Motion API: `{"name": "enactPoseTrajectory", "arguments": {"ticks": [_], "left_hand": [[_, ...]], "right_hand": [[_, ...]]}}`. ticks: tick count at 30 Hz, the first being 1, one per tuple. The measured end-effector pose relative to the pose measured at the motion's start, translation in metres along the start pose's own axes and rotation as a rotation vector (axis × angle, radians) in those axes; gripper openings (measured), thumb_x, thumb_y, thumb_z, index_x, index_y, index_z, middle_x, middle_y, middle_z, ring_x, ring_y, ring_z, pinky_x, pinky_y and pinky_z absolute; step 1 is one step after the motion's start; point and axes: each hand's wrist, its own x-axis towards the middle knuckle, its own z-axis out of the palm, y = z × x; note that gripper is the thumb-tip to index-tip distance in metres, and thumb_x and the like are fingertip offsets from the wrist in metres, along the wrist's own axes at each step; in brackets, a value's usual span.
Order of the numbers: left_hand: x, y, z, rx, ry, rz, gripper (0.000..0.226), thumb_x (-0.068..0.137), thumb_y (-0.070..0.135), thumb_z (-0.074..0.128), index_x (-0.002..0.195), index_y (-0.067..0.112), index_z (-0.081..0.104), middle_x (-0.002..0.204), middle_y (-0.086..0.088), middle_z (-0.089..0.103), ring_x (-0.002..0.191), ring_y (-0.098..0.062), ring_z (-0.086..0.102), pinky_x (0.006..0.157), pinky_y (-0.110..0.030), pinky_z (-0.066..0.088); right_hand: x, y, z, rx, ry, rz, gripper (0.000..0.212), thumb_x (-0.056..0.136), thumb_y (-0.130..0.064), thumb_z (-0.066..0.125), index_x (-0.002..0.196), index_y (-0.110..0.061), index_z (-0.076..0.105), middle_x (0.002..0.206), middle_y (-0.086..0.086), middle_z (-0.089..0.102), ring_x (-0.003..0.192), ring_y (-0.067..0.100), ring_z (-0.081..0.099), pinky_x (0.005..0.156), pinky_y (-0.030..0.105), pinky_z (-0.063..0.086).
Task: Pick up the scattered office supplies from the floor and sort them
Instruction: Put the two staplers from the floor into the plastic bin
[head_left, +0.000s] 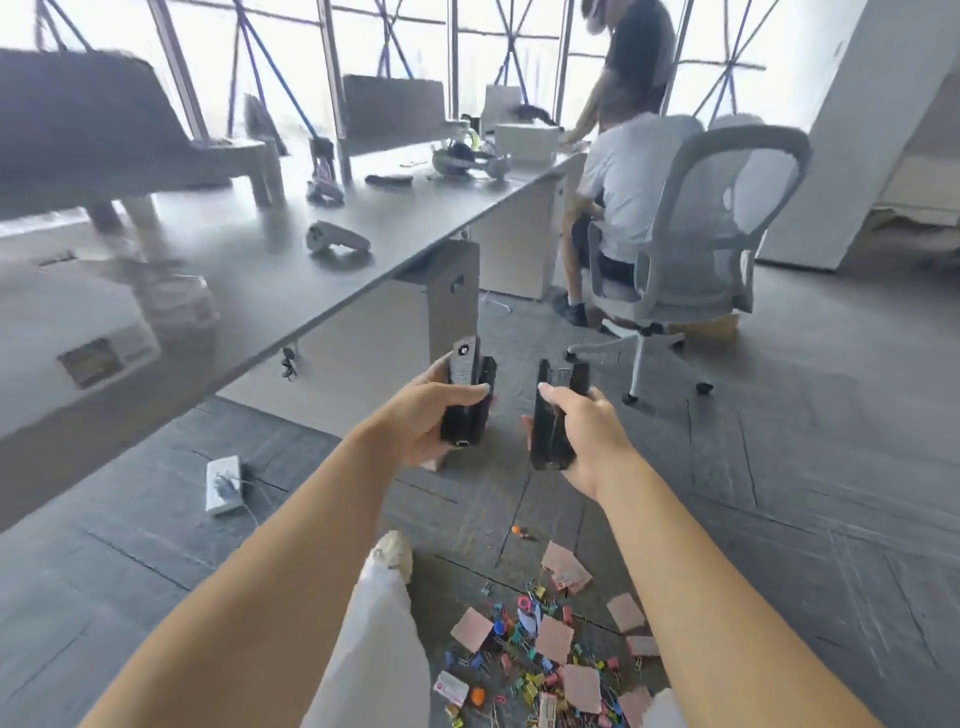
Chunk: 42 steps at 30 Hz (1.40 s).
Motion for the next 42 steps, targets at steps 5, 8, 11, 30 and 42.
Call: {"name": "enactPoseTrajectory", "arguments": {"ticks": [5,8,11,30,42], "left_hand": [[-0.108,0.078,-0.030,0.122,0.086,0.179,0.055,0.083,0.023,0.073,0.133,0.030,0.052,0.101,-0.010,0.061,0.073,-0.021,0.061,0.059,-0.029,0.046],[-0.166,0.114,-0.065,0.263,0.211,0.211,0.041,0.095,0.021,0.064,0.132,0.018,0.048,0.101,-0.012,0.055,0.064,-0.021,0.062,0.053,-0.029,0.048],[-0.223,0.138,-0.105,0.279,0.402,0.287,0.029,0.095,0.012,0.058,0.124,0.015,0.052,0.094,-0.014,0.054,0.057,-0.021,0.056,0.046,-0.025,0.046],[-0.434,0.179,-0.340,1.058,1.097,0.063,0.033,0.089,0.043,0.068,0.100,0.012,0.064,0.081,0.001,0.062,0.074,-0.016,0.057,0.061,-0.021,0.041],[-0.389,0.171,-0.416,1.503,0.991,-0.214,0.040,0.073,0.029,0.081,0.111,0.029,0.069,0.084,0.011,0.059,0.085,-0.017,0.054,0.068,-0.028,0.046]], "right_hand": [[-0.055,-0.059,0.085,-0.240,-0.190,-0.182,0.012,0.092,-0.011,0.063,0.103,-0.012,0.057,0.082,0.011,0.066,0.071,0.027,0.065,0.052,0.027,0.047],[-0.080,-0.073,0.149,-0.372,-0.323,-0.259,0.016,0.083,-0.016,0.065,0.098,-0.014,0.059,0.091,0.016,0.065,0.079,0.030,0.062,0.065,0.035,0.045],[-0.102,-0.067,0.219,-0.415,-0.459,-0.251,0.025,0.077,-0.023,0.067,0.099,-0.014,0.060,0.091,0.016,0.065,0.077,0.030,0.061,0.060,0.036,0.042],[-0.148,0.008,0.549,-0.696,-1.072,-0.369,0.025,0.088,-0.037,0.071,0.100,-0.015,0.069,0.097,0.014,0.072,0.086,0.030,0.071,0.067,0.039,0.055],[-0.102,0.043,0.598,-0.809,-1.047,-0.311,0.022,0.087,-0.027,0.072,0.090,-0.005,0.070,0.068,0.005,0.062,0.051,0.023,0.054,0.047,0.028,0.036]]}}
